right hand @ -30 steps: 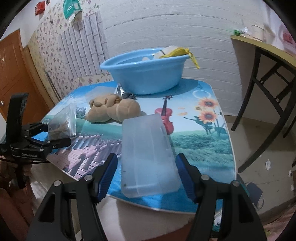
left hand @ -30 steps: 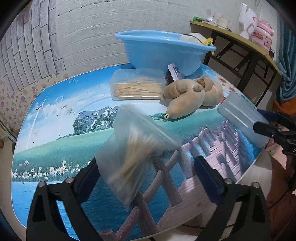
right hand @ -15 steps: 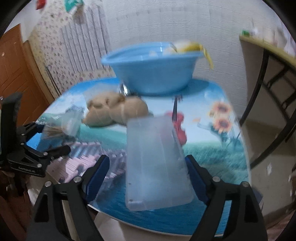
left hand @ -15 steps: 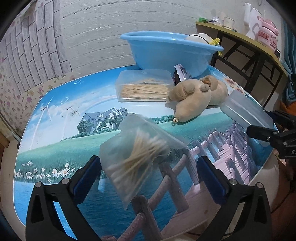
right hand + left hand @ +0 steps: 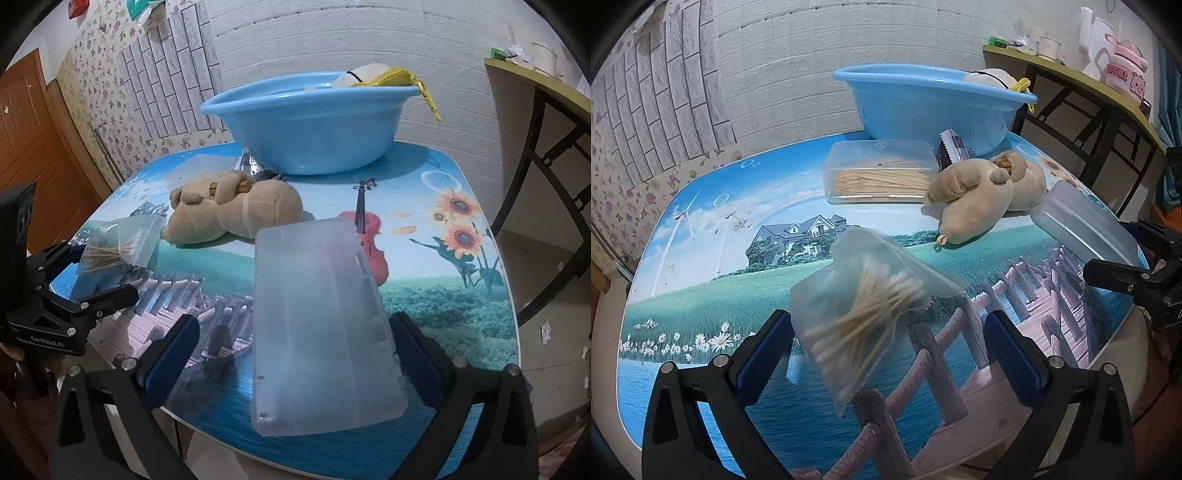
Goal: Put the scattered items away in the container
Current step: 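Carry the swab bag in the left tool and clear box in the right tool over the basin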
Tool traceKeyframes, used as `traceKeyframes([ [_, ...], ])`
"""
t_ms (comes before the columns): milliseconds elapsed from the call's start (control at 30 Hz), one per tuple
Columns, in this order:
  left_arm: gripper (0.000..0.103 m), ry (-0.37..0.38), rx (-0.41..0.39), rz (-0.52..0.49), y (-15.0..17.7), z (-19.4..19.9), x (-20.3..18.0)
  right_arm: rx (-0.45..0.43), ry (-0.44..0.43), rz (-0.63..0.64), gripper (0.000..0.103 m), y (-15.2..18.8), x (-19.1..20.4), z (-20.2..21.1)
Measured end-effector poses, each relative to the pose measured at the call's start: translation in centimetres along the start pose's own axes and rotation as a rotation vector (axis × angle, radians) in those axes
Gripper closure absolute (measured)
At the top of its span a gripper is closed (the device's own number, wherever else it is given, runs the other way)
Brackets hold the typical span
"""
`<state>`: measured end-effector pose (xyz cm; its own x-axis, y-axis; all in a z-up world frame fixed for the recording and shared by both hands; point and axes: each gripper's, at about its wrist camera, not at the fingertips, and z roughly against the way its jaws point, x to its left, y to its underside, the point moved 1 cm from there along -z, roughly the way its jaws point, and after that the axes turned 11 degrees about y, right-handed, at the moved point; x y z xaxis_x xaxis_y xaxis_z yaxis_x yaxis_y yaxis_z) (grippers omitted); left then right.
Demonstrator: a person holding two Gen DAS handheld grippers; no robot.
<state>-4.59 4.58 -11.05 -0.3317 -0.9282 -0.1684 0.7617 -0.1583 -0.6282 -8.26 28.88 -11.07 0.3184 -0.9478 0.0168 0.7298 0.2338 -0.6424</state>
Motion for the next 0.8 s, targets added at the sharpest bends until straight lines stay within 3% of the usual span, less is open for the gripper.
traceKeyframes([
  [133,0.000,0.000,-0.011,-0.004,0.1,0.1,-0.1,-0.002,0.001,0.001,0.000,0.2,-0.2,-0.2],
  [367,0.000,0.000,-0.017,-0.004,0.1,0.0,-0.2,0.005,0.093,0.094,0.000,0.5,1.2,-0.6],
  [567,0.000,-0.002,-0.022,-0.001,0.2,0.1,-0.2,-0.009,0.087,0.058,0.000,0.6,0.5,-0.2],
  [700,0.000,-0.001,-0.034,0.010,0.5,0.3,-0.2,-0.029,0.118,0.043,0.013,0.6,0.4,0.0],
  [800,0.009,0.009,-0.050,0.021,0.6,0.7,0.0,-0.066,0.123,0.066,0.017,0.6,0.9,0.8],
])
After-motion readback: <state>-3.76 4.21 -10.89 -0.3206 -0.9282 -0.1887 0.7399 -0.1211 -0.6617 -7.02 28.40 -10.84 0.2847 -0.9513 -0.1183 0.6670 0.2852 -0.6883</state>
